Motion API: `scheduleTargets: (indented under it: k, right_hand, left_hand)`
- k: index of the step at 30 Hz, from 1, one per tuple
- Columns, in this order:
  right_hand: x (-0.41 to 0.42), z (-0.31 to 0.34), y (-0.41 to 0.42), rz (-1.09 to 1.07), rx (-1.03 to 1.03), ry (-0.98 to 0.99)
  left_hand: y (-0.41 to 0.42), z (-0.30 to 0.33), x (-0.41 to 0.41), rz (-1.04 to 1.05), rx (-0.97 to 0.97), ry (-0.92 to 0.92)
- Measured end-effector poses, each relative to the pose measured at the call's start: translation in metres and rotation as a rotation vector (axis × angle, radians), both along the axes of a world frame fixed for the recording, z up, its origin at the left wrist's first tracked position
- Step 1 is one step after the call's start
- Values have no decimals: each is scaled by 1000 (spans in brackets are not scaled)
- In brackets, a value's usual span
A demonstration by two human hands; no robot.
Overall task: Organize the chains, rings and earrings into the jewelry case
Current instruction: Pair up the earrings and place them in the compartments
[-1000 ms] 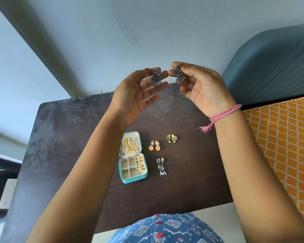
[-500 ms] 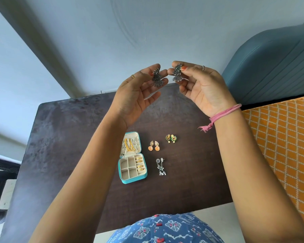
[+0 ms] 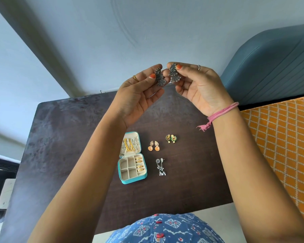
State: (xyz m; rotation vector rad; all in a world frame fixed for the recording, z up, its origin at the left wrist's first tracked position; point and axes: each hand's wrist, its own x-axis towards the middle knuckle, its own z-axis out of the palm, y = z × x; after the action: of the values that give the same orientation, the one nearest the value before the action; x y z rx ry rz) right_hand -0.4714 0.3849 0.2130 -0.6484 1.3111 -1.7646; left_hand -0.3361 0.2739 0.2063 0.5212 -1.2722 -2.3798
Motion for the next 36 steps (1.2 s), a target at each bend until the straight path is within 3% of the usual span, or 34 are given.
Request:
scheduleTargets:
  k: [20, 36]
  right_hand:
    - [1, -7, -2, -8, 72, 51]
    - [-6, -13, 3, -2, 74, -17]
  left_hand:
    - [-3, -8, -1, -8, -65, -19]
    - [-2, -11, -7, -37, -52, -53]
